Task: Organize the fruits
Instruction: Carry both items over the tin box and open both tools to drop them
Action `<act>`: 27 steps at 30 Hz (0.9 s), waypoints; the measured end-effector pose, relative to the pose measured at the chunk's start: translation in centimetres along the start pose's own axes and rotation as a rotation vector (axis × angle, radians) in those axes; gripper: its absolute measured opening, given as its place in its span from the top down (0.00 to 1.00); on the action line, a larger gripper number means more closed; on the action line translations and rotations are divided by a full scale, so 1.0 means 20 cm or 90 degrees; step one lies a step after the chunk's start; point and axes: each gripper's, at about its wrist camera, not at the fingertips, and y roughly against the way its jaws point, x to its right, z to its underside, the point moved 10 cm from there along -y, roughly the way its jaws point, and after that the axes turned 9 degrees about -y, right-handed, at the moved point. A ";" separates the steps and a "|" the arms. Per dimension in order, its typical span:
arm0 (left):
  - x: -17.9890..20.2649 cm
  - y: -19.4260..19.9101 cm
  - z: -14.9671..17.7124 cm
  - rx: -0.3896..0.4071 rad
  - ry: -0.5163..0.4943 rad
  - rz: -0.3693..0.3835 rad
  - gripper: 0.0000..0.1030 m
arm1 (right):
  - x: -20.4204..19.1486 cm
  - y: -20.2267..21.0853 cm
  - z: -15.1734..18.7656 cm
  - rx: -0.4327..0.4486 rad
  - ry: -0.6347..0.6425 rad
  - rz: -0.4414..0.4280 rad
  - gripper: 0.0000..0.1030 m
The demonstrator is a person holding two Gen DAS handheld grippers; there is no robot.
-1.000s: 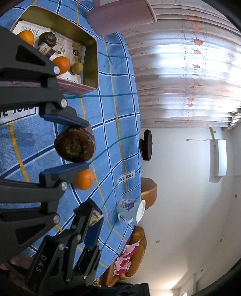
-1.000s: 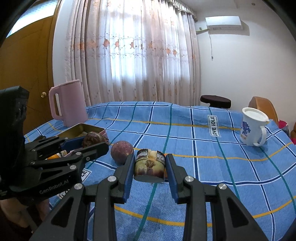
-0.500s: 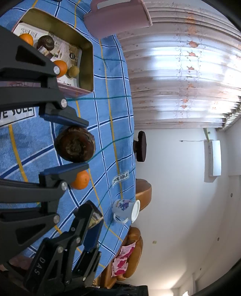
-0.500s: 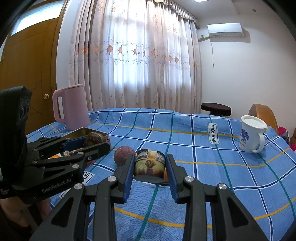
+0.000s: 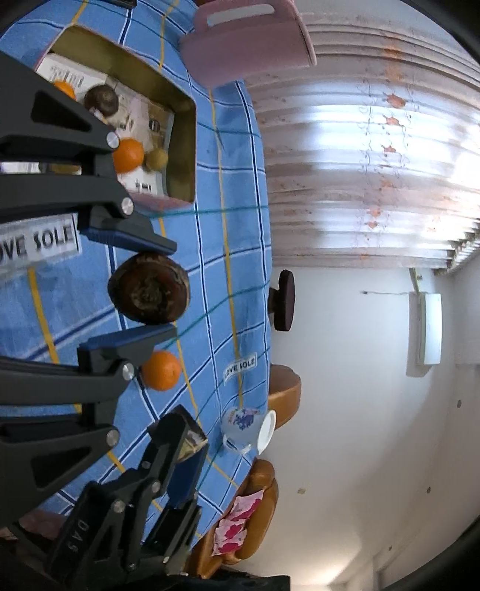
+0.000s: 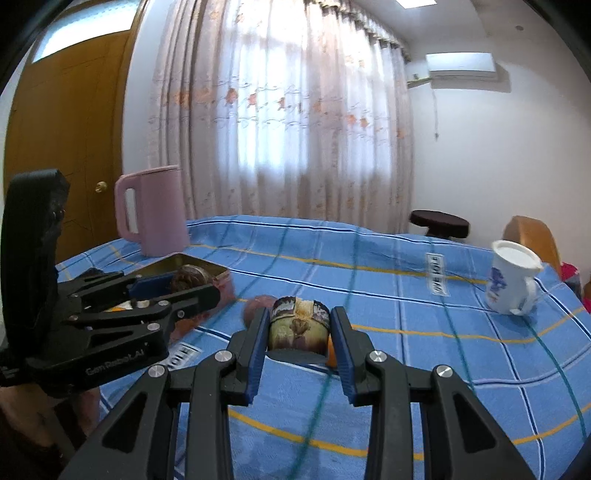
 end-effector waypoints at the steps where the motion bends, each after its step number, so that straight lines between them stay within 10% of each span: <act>1: -0.04 0.02 0.00 0.003 0.005 -0.010 0.61 | -0.04 -0.01 -0.03 0.001 0.005 -0.012 0.65; 12: -0.63 0.08 0.06 -0.039 0.065 -0.094 0.61 | -0.55 -0.23 -0.21 -0.031 0.062 -0.142 0.65; 27: -0.89 -0.02 0.25 -0.113 0.103 -0.105 0.61 | -0.85 -0.66 0.08 -0.163 0.075 -0.174 0.65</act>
